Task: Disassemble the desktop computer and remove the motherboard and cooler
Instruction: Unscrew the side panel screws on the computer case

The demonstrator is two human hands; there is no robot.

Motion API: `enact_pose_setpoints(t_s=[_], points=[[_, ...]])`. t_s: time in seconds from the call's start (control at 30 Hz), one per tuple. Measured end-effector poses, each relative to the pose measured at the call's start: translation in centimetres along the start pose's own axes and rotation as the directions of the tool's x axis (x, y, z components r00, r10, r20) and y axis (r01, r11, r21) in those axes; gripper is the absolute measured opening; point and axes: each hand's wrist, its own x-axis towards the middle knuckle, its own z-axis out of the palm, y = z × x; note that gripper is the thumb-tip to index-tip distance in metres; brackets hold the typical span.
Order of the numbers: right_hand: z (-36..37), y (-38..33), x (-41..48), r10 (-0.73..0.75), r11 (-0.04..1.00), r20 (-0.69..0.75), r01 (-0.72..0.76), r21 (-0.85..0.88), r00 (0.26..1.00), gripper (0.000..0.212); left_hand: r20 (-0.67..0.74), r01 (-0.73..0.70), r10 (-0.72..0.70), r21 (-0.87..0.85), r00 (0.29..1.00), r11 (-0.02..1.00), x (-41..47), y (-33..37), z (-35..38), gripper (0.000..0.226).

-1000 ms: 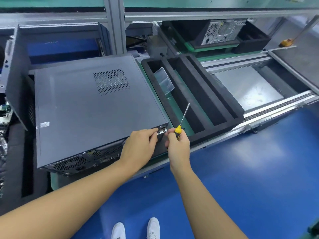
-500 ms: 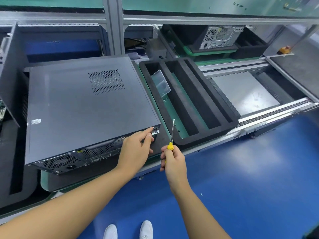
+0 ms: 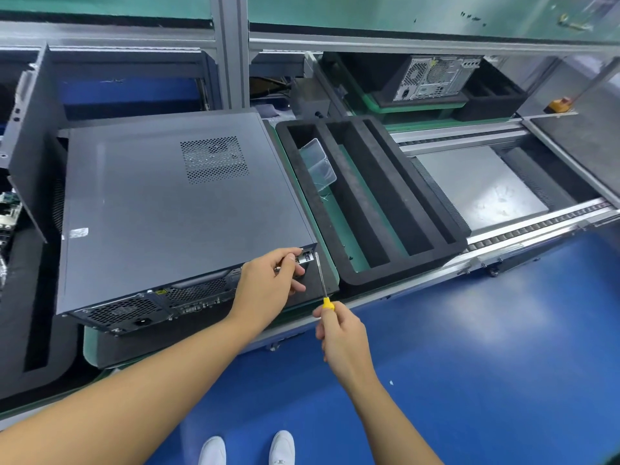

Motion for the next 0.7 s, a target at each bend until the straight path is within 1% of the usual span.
enact_pose_setpoints(t_s=[0.1, 0.17, 0.3, 0.5, 0.7], points=[[-0.3, -0.1, -0.2, -0.046, 0.987, 0.033, 0.051, -0.155, 0.998, 0.030, -0.001, -0.019, 0.019, 0.008, 1.000, 1.000, 0.1, -0.5, 0.1, 0.027], [-0.4, -0.3, -0.2, -0.082, 0.980, 0.029, 0.086, -0.182, 0.996, 0.031, -0.007, -0.044, 0.044, 0.023, 0.999, 0.999, 0.0, -0.8, 0.2, 0.027], [-0.5, -0.4, -0.1, -0.090, 0.984, 0.006, 0.090, -0.154, 0.996, 0.030, -0.030, -0.071, 0.072, 0.041, 0.997, 0.997, 0.1, -1.3, 0.2, 0.029], [-0.2, -0.7, -0.1, -0.107, 0.984, 0.007, 0.107, -0.142, 0.994, 0.029, -0.020, -0.090, 0.092, 0.090, 0.996, 0.992, 0.1, -1.4, 0.0, 0.028], [-0.3, -0.8, -0.1, -0.088, 0.988, -0.006, 0.087, -0.128, 0.996, 0.030, -0.023, -0.084, 0.086, 0.077, 0.996, 0.993, 0.2, -1.3, 0.2, 0.028]])
